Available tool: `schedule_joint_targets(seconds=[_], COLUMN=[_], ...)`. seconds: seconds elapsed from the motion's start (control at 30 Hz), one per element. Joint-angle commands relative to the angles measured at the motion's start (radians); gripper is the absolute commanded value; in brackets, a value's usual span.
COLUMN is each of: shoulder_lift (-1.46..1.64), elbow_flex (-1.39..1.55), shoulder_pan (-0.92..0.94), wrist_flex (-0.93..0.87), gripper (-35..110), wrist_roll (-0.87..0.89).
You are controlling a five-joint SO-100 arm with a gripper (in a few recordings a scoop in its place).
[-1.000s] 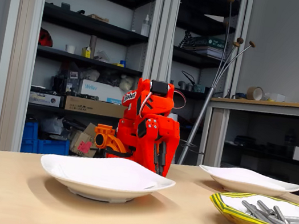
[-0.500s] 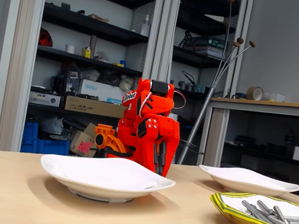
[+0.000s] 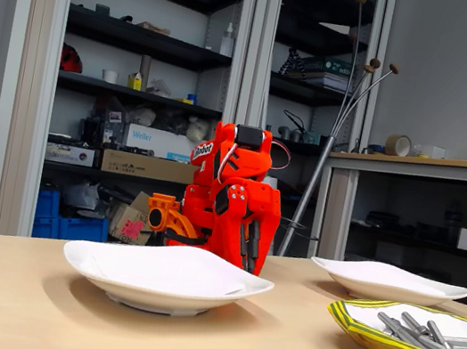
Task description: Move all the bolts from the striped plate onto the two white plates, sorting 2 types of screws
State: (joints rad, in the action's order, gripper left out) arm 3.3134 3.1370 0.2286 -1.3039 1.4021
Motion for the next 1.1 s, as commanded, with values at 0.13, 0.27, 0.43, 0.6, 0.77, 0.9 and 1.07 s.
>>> schedule_joint_targets(seconds=[0.13, 0.27, 0.43, 0.6, 0.77, 0.9, 1.07], shoulder_lift=[0.011, 0.011, 0.011, 0.011, 0.011, 0.012, 0.023], elbow_flex=[0.005, 0.005, 0.005, 0.005, 0.005, 0.005, -0.021], shoulder_pan=[0.006, 0.006, 0.006, 0.015, 0.060, 0.120, 0.101], wrist_flex=[-0.021, -0.021, -0.021, -0.021, -0.021, -0.020, -0.026], gripper=[0, 0, 0, 0, 0, 0, 0], wrist_roll=[-0.005, -0.005, -0.005, -0.003, -0.005, -0.014, -0.055])
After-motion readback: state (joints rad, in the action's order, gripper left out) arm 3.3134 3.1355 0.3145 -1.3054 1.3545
